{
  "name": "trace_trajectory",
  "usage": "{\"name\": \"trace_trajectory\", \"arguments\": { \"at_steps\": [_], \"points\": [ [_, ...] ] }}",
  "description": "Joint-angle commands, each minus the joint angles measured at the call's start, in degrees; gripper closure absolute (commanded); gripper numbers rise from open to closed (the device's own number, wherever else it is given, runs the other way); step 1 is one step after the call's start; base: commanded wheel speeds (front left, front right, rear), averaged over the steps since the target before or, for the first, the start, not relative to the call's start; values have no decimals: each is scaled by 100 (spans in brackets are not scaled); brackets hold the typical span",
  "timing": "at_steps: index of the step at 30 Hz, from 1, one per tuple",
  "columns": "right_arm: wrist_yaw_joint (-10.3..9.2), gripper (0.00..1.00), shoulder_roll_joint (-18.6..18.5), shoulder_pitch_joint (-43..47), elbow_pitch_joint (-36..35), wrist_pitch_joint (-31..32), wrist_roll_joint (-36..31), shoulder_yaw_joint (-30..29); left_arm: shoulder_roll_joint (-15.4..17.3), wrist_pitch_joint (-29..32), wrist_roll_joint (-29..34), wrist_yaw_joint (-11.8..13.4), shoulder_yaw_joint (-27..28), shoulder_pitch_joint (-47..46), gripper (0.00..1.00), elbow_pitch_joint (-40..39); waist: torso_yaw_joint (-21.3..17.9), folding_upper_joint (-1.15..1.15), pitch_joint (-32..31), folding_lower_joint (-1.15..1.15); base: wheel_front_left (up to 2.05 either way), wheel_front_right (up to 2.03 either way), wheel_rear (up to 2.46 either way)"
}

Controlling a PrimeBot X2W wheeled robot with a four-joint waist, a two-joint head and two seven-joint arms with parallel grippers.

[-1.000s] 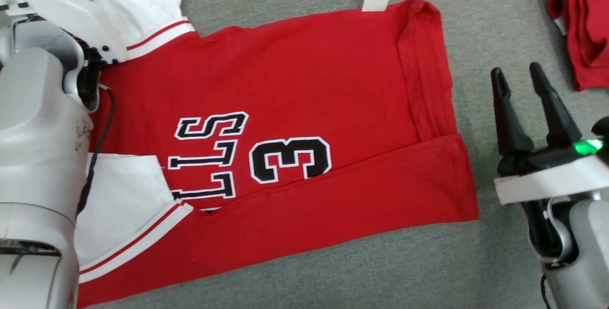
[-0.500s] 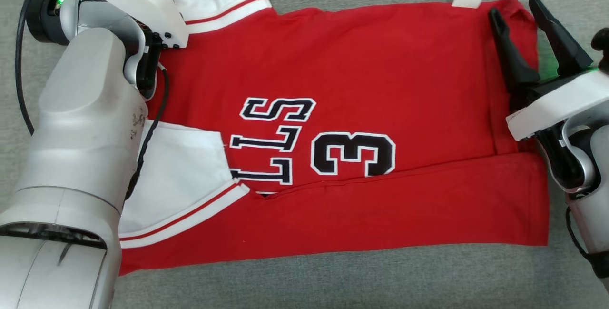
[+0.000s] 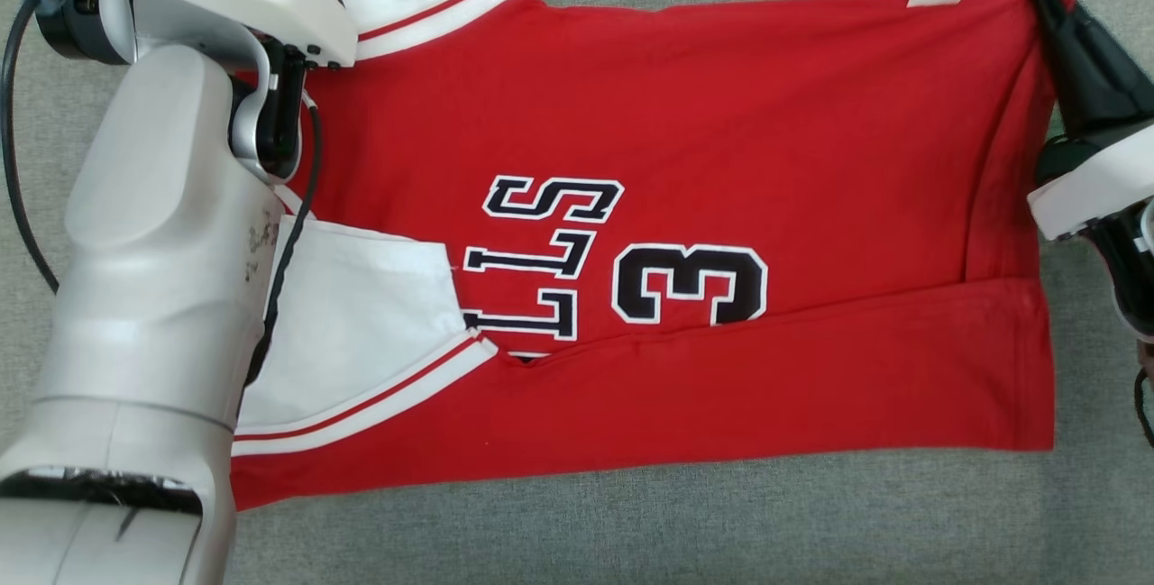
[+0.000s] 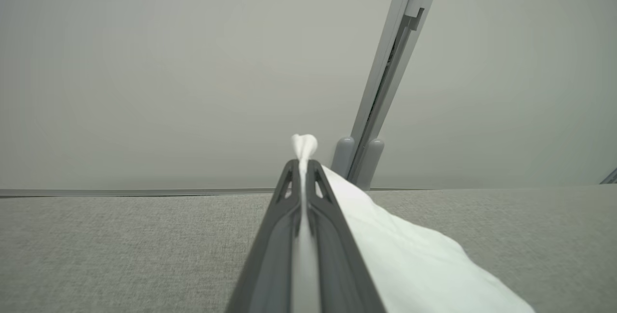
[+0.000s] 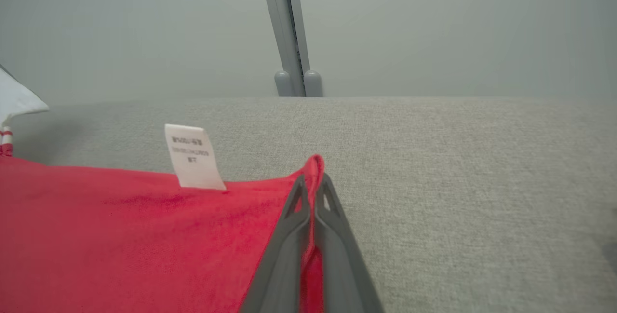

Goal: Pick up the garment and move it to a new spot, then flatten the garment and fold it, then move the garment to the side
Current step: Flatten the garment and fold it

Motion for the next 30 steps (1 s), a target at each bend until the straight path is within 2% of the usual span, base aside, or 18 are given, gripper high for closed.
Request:
{"name": "trace_trajectory", "arguments": {
  "at_steps": [1,9,13,19,26,30],
  "points": [
    [-2,100,-55,-14,-52,-76,25,-59,46,-20,51,43,42,83,100,-109,19,0,-36,0,0,0,0],
    [-2,100,-99,294,-230,-233,168,-110,88,-16,163,162,385,1103,100,-1617,79,0,-236,0,0,0,0],
    [-2,100,-175,683,-441,-423,172,-158,64,-16,194,254,586,1881,100,-2532,125,0,-326,0,0,0,0],
    [-2,100,-97,1404,-721,-541,244,-192,49,-15,184,432,782,3300,100,-3829,145,0,-509,0,0,0,0],
    [-2,100,39,2201,-841,-640,223,-252,6,384,-6,700,787,4919,100,-4784,158,0,-811,0,0,0,0],
    [-2,100,82,2466,-916,-738,1,-256,-17,683,-135,788,743,5545,100,-5008,143,0,-926,0,0,0,0]
  ]
}}
